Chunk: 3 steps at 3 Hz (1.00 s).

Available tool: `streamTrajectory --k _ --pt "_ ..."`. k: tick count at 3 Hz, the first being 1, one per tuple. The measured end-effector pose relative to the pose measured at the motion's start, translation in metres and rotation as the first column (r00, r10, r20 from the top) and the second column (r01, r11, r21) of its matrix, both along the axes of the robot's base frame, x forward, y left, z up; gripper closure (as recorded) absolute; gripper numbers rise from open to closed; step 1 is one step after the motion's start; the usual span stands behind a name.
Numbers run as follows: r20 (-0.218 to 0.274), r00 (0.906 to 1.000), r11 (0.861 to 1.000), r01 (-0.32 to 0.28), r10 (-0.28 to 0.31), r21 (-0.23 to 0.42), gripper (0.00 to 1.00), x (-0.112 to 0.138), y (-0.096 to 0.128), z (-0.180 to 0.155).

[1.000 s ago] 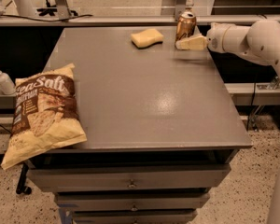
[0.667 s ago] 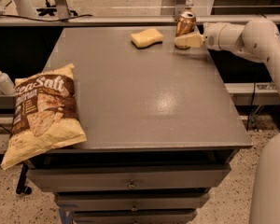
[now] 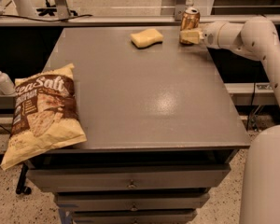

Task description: Pick orange can

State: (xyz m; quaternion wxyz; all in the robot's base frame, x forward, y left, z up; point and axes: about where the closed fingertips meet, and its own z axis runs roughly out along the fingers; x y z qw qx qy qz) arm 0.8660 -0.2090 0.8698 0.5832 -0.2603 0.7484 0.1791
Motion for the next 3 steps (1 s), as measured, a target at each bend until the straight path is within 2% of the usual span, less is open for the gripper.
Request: streamTrajectory --k 1,2,3 --pt "0.005 0.9999 0.999 -0.012 0.012 0.033 0.87 -0.011 0.002 0.011" --pt "0.022 0.9986 0.997 -0.050 0.049 0.052 1.00 -0.037 0.009 0.026" --pt "0.033 0.9905 0.990 -0.135 0.134 0.049 1.00 -0.083 0.025 0.043"
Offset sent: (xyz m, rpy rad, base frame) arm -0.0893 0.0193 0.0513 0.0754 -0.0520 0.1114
